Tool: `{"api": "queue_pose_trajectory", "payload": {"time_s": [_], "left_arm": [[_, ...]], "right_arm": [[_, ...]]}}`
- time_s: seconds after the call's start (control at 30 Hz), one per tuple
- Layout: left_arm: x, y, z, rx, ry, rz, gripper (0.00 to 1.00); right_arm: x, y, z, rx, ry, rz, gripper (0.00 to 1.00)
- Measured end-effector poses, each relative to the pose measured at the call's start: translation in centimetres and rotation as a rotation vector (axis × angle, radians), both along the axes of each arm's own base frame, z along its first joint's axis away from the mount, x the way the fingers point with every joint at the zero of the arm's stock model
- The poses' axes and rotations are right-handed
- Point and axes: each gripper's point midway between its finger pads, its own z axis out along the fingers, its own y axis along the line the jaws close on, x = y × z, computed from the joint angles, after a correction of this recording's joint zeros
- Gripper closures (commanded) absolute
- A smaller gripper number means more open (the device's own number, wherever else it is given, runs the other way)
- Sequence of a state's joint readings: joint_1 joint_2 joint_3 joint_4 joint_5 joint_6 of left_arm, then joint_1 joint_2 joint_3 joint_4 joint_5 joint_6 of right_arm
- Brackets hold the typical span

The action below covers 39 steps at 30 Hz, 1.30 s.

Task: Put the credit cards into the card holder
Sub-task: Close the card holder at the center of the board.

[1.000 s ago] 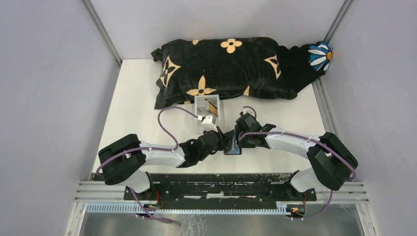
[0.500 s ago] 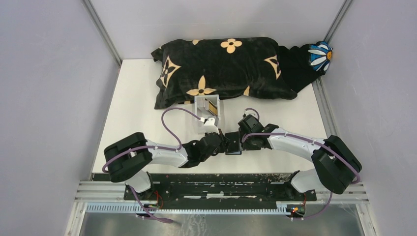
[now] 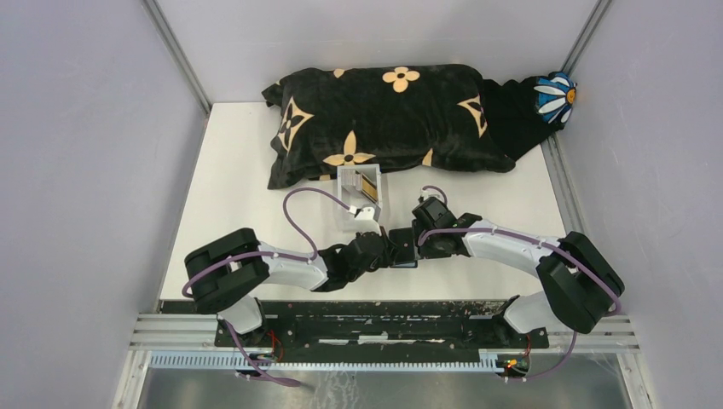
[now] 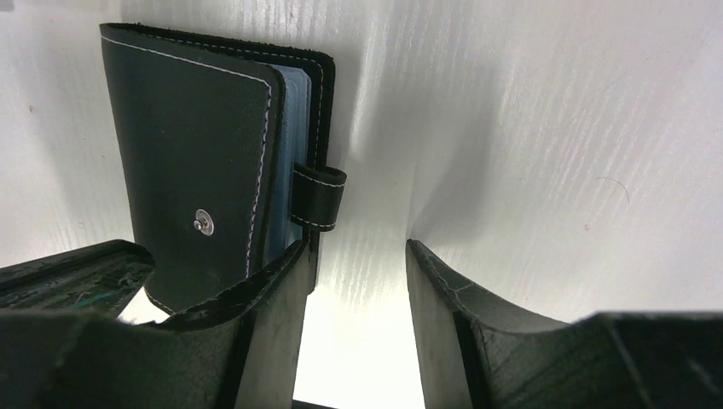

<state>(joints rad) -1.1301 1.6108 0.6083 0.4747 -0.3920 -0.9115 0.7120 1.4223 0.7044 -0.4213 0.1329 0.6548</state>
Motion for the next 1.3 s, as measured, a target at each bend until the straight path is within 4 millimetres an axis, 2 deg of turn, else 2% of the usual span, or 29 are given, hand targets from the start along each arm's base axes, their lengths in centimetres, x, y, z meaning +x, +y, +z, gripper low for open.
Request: {"api": "queue_pose_trajectory", "payload": {"time_s": [0.3,0.43,0.63,1.0,1.17,1.3], "left_arm": [[-0.4,2.1,-1.9,0.055,0.010,0.025,0.93],[-0.4,2.9,-2.2,0.067,0.003,0.043,0.92],[-0.3,3.1,-2.2,0.073,0.000,0.051,0.92],[-0.3,3.2,-2.6,0.080,0.003,0.052,0.92],[-0.3,3.1,-2.8,0.081,0.003,0.052,0.92],[-0.2,3.0,-2.8,0.080,0.003,0.051,0.93]], "right_arm": [[1.2,1.1,0.5,0.046,-0.051,0.008,0.48],[1.7,1.4,0.8,0.055,-0.076,0.014,0.48],[2.7,1.5,0.9,0.048,-0.117,0.017,0.51],[4.0,0.8,0.3,-0.030,-0.180,0.011,0.68],[4.3,0.3,0.7,-0.054,-0.205,0.005,0.69],[4.7,0.1,2.0,-0.046,-0.246,-0.009,0.67]]}}
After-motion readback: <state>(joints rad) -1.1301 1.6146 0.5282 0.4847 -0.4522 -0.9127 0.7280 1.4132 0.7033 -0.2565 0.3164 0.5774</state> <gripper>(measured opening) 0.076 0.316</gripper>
